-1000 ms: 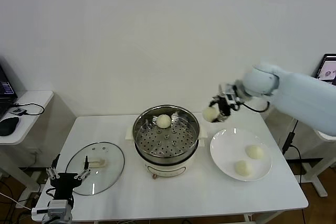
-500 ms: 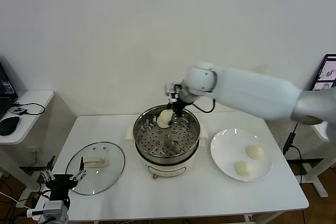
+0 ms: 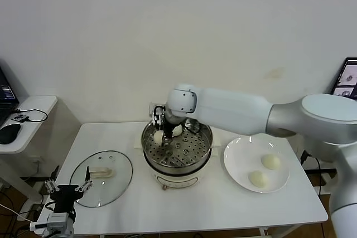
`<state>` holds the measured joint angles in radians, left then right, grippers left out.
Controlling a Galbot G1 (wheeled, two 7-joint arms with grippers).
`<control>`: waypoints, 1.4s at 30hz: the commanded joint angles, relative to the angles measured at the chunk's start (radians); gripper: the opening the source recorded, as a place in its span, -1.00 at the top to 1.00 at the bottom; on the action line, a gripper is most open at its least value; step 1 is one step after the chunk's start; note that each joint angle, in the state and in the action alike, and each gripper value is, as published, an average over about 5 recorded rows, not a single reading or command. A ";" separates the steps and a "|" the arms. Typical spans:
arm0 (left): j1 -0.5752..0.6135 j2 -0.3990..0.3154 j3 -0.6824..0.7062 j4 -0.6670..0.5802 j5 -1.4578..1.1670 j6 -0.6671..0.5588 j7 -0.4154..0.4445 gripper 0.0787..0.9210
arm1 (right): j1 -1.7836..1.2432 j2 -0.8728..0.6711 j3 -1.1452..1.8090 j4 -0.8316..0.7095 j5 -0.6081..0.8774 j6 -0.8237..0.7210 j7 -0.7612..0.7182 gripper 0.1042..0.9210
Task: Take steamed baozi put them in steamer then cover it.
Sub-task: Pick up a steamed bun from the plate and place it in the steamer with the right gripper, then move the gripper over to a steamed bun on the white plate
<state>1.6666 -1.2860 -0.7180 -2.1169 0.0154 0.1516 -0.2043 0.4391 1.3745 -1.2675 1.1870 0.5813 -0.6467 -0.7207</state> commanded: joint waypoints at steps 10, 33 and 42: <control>-0.003 0.003 0.001 0.006 0.001 -0.001 -0.001 -0.77 | 0.026 -0.008 0.017 0.006 -0.009 -0.004 -0.035 -0.72; -0.026 0.027 0.058 0.028 0.033 0.000 0.006 -0.77 | 0.184 -0.963 -0.044 0.515 -0.443 0.372 -0.412 -0.76; -0.014 0.015 0.077 0.038 0.058 -0.005 0.002 -0.77 | -0.138 -1.071 0.092 0.503 -0.609 0.396 -0.354 -0.76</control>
<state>1.6497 -1.2654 -0.6520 -2.0808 0.0583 0.1471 -0.2012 0.4908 0.4908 -1.2466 1.6370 0.1219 -0.3113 -1.0589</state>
